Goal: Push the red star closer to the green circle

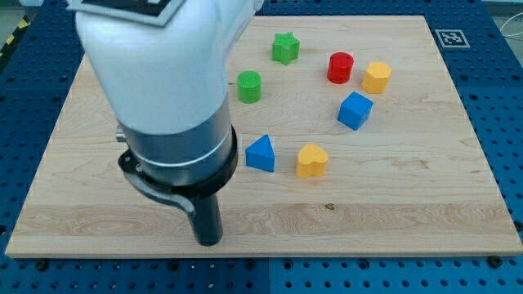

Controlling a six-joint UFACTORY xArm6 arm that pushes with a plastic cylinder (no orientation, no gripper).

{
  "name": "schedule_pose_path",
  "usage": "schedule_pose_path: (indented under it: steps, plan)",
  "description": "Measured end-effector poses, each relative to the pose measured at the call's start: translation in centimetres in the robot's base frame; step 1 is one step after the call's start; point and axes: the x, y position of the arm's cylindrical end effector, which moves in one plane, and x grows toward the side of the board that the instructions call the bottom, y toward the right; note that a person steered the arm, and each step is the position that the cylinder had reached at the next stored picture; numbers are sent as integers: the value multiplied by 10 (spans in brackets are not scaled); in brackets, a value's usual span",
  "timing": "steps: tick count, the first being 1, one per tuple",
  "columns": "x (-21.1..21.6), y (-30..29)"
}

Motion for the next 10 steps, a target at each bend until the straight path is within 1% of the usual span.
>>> schedule_pose_path:
  steps: [1, 2, 3, 4, 8, 10]
  plan:
    - [6, -32]
    - [5, -76]
    - [-8, -114]
    - [-30, -142]
    - [-33, -147]
    - [-60, -156]
